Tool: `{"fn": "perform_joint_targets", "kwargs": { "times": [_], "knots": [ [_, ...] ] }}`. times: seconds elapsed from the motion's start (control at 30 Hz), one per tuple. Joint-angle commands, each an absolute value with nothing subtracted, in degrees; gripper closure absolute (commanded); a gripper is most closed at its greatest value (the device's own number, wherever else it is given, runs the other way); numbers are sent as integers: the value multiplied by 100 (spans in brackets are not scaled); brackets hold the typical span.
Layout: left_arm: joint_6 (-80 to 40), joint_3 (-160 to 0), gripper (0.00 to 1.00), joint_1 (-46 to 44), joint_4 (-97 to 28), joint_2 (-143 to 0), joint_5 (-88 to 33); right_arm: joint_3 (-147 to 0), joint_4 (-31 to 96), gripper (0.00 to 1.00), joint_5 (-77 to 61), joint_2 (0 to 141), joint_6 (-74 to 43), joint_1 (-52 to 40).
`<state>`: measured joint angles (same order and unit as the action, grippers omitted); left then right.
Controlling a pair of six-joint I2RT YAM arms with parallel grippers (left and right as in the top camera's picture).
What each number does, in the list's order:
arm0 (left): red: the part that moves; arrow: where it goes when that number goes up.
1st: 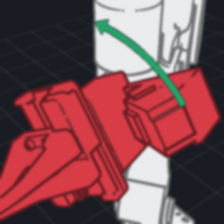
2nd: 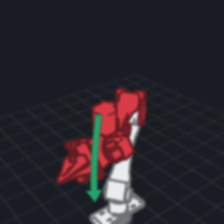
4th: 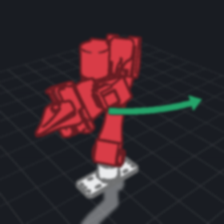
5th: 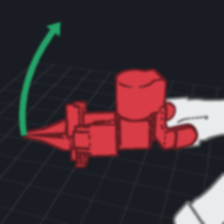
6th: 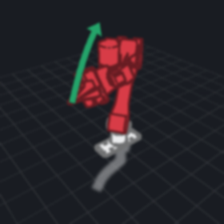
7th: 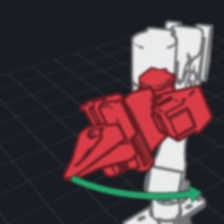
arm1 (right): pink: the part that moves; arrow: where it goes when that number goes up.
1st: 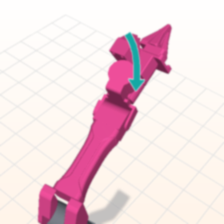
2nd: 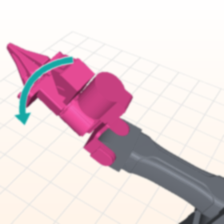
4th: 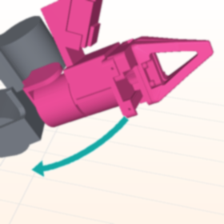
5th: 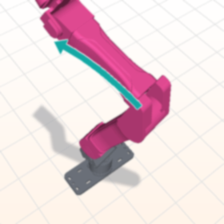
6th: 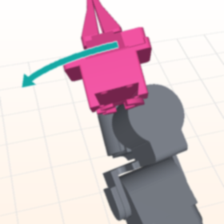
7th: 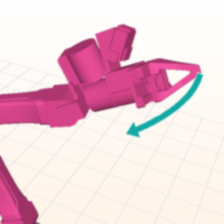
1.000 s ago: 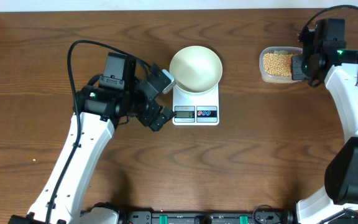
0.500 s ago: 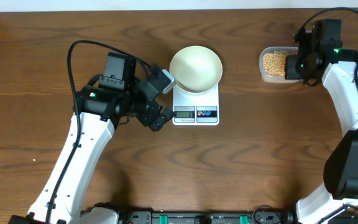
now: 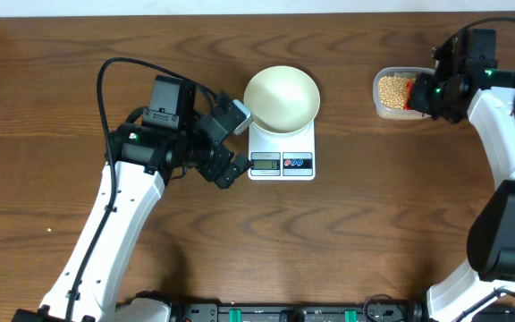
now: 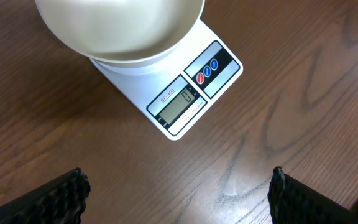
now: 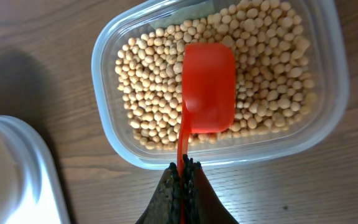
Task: Scoop item into bowl and weigh 50g on scale
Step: 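Dip the red scoop into the soybeans and scoop with the right gripper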
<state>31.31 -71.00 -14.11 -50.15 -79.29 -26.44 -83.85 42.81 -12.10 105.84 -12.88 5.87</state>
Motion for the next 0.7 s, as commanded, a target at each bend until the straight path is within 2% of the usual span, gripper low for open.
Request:
{"fn": "perform_joint_targets", "kwargs": {
  "times": [0.0,0.5,0.67],
  "knots": [
    [3083,-7214,6,-1422,-5033,-7878,-2630,-8431,4329,99,-1900,10853,-1656,707],
    [3081,-7214,6,-1422,-5033,-7878,-2630,-8431,4329,99,-2749,10875,-1964,899],
    [3081,-7214,6,-1422,-5033,-7878,-2630,-8431,4305,99,-3124,10875,-1271,947]
  ]
}}
